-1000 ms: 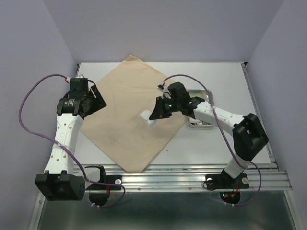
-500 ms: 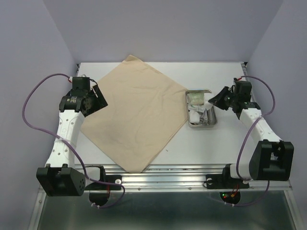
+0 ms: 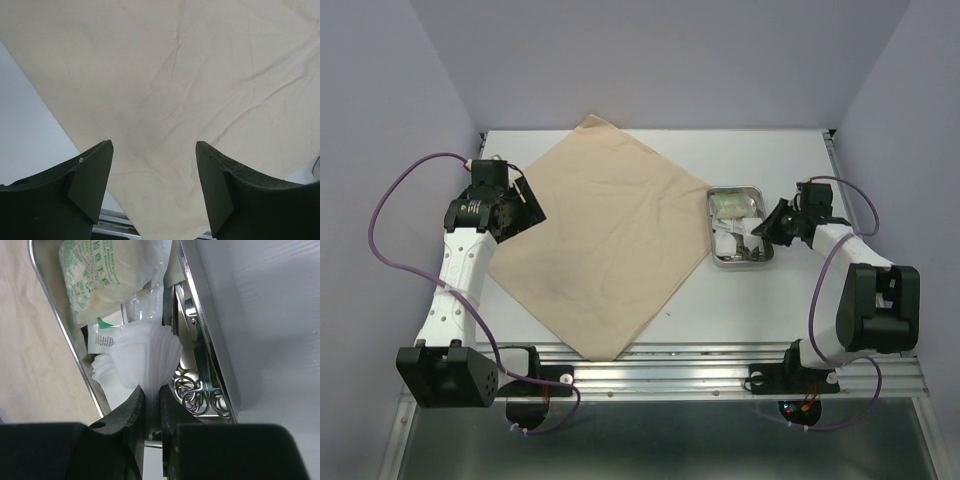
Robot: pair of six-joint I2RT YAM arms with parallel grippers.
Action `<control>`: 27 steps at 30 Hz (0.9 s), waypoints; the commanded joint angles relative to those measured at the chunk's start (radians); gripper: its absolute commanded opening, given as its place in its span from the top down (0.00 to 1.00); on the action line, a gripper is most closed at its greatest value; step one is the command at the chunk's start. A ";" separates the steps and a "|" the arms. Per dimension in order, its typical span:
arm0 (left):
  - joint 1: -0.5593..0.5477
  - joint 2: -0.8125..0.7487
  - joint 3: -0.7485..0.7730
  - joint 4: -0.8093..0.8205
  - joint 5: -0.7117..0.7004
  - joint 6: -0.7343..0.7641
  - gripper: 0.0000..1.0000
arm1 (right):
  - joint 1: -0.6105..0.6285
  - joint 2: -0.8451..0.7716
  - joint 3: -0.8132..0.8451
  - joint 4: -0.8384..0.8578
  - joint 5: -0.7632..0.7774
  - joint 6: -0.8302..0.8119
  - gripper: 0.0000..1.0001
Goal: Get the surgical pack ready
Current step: Place the medical item in the container.
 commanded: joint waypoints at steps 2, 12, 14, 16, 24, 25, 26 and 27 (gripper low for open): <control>0.004 -0.008 0.005 0.020 0.002 0.015 0.22 | -0.001 0.045 -0.004 0.056 -0.028 -0.035 0.96; 0.004 -0.014 -0.002 0.022 0.002 0.012 0.22 | -0.001 0.074 0.009 0.020 0.009 -0.070 0.81; 0.004 -0.014 -0.002 0.023 0.002 0.012 0.22 | -0.001 0.068 0.015 0.010 0.015 -0.078 0.63; 0.004 -0.013 -0.006 0.026 0.004 0.012 0.22 | -0.001 0.063 0.021 -0.004 0.019 -0.082 0.54; 0.004 -0.014 -0.013 0.031 0.010 0.012 0.22 | -0.001 -0.015 0.079 -0.102 0.085 -0.114 0.42; 0.004 -0.014 -0.015 0.032 0.010 0.012 0.22 | -0.001 -0.033 0.087 -0.130 0.105 -0.119 0.42; 0.004 -0.013 -0.015 0.032 0.008 0.012 0.22 | -0.001 -0.046 0.102 -0.142 0.119 -0.128 0.41; 0.004 -0.013 -0.013 0.032 0.008 0.012 0.22 | -0.001 -0.056 0.107 -0.151 0.133 -0.130 0.41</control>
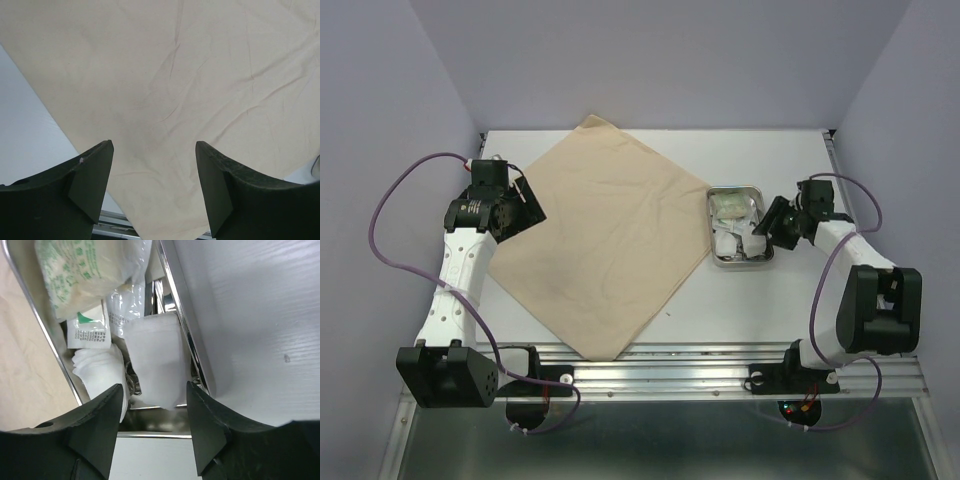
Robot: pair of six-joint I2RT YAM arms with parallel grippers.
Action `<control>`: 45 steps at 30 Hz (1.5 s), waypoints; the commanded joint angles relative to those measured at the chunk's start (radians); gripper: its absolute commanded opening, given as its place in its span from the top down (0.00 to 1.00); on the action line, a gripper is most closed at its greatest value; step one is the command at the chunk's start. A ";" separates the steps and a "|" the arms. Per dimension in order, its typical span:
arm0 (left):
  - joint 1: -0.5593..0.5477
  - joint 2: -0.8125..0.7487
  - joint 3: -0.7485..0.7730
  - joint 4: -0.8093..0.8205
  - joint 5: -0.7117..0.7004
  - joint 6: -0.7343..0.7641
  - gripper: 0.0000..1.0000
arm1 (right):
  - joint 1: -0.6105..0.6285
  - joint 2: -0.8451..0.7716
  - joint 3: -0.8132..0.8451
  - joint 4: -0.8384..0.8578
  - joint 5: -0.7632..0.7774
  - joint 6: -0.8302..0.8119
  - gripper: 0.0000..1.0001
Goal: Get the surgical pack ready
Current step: Place the medical item in the container, then pick up the container from the center of the board.
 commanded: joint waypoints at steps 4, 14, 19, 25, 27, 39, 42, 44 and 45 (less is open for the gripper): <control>0.004 -0.011 -0.013 0.027 0.002 0.013 0.22 | -0.001 -0.120 0.084 -0.071 0.106 -0.036 0.41; 0.004 -0.011 -0.016 0.034 0.008 0.005 0.22 | 0.019 -0.036 -0.003 0.018 0.068 -0.011 0.90; 0.004 -0.010 -0.025 0.034 0.005 0.007 0.22 | 0.040 0.013 -0.038 0.064 0.060 -0.002 0.91; 0.004 -0.002 -0.067 0.058 0.011 -0.001 0.22 | 0.040 0.033 0.014 0.036 0.065 -0.011 0.90; 0.004 0.004 -0.076 0.061 0.003 -0.001 0.22 | 0.040 0.010 0.035 0.021 0.065 -0.011 0.89; 0.004 0.021 -0.108 0.092 -0.005 -0.013 0.22 | 0.265 0.005 0.251 -0.085 0.247 -0.042 0.51; 0.002 0.026 -0.096 0.089 -0.018 -0.016 0.22 | 0.382 0.077 0.310 -0.097 0.345 -0.042 0.44; 0.004 0.030 -0.091 0.087 -0.014 -0.013 0.22 | 0.416 0.132 0.334 -0.093 0.390 -0.042 0.44; 0.004 0.030 -0.093 0.086 -0.009 -0.011 0.22 | 0.442 0.154 0.359 -0.091 0.397 -0.042 0.44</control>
